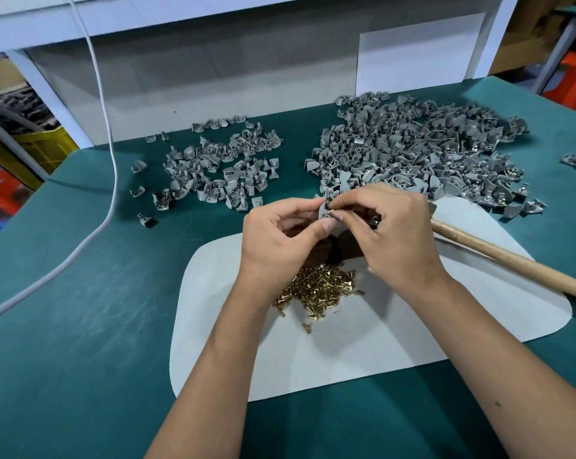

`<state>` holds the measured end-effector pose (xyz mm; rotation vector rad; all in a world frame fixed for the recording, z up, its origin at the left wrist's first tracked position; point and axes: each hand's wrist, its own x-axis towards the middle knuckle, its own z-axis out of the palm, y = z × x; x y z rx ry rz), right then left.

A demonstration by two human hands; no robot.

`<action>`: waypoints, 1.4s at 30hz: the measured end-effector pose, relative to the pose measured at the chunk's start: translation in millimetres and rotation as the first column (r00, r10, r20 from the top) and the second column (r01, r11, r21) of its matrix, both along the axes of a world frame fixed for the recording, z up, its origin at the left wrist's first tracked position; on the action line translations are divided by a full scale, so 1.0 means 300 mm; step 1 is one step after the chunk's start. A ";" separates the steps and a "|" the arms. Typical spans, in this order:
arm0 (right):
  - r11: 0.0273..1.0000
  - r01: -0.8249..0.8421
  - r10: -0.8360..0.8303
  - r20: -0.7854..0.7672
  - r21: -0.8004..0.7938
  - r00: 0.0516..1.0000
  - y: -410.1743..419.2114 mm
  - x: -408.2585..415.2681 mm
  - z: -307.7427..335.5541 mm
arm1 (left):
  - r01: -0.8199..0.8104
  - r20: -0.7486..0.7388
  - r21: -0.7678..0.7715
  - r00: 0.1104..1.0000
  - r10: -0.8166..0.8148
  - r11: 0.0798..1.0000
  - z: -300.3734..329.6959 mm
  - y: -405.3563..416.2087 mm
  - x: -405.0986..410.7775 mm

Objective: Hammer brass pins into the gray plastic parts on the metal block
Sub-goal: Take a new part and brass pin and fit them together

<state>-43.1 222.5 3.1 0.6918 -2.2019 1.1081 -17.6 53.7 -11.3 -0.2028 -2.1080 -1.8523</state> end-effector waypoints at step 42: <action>0.999 -0.016 0.009 0.166 0.038 0.986 -0.016 0.032 0.020 | 0.056 0.045 0.141 0.997 -0.063 0.988 0.016 0.001 0.002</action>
